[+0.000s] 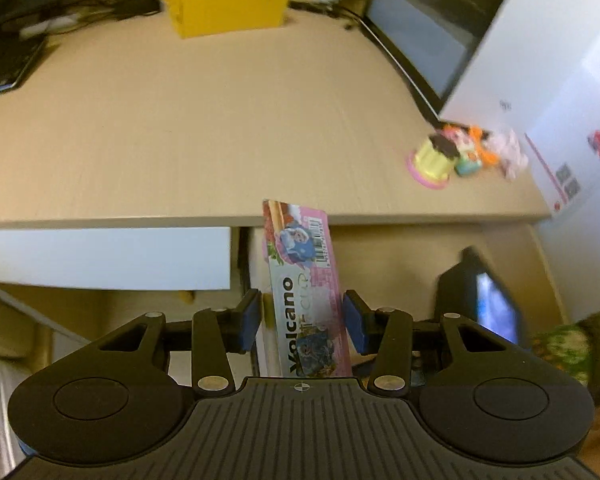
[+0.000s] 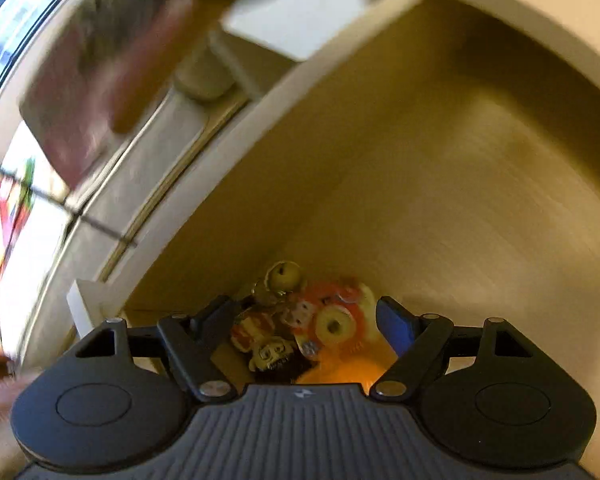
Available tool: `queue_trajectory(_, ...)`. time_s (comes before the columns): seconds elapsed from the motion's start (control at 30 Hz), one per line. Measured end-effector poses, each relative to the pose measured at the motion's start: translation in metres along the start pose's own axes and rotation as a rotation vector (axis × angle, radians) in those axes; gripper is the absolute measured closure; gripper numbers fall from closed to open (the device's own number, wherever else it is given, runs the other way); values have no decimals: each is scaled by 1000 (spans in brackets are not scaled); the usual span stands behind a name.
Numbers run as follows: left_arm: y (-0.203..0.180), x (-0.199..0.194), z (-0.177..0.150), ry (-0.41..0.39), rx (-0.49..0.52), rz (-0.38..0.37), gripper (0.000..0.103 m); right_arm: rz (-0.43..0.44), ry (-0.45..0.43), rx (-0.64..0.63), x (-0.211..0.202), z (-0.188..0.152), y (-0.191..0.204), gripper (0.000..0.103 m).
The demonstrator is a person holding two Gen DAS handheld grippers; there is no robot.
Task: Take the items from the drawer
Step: 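Reach into the drawer and grasp the orange item with the right gripper while the left holds the Volcano pack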
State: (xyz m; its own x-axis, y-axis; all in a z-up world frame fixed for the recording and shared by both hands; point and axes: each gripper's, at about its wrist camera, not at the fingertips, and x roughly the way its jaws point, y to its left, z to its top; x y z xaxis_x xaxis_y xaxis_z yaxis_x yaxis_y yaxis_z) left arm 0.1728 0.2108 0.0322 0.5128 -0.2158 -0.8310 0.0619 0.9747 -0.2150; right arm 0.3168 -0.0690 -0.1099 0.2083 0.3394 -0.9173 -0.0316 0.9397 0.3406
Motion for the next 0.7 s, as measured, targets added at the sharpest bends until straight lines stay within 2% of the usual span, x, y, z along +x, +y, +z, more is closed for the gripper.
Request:
queue_trajectory(0.07, 5, -4, 0, -12, -31, -5, 54, -16, 42, -52, 13, 9, 1, 23)
queue_trajectory(0.13, 7, -7, 1, -23, -39, 0, 54, 7, 94, -72, 24, 14, 0, 21)
queue_trajectory(0.27, 7, -6, 2, -25, -45, -19, 54, -1, 123, -140, 30, 17, 5, 23)
queue_trajectory(0.3, 7, -6, 1, -23, -43, -24, 54, -27, 118, -147, 28, 17, 6, 30)
queue_trajectory(0.33, 6, -3, 2, -21, -43, -32, 54, -55, 111, -167, 27, 14, 7, 33)
queue_trajectory(0.47, 2, 7, 2, -3, -44, -64, 54, -258, 96, -236, 21, -9, -2, 36)
queue_trajectory(0.57, -2, 16, 2, 13, -44, -92, 54, -306, 79, -162, 10, -24, -26, 38)
queue_trajectory(0.63, -7, 22, 1, 25, -37, -108, 54, -366, 45, -84, -2, -32, -48, 43)
queue_trajectory(0.7, -13, 27, -1, 36, -27, -120, 54, -414, 18, 5, -12, -39, -68, 59)
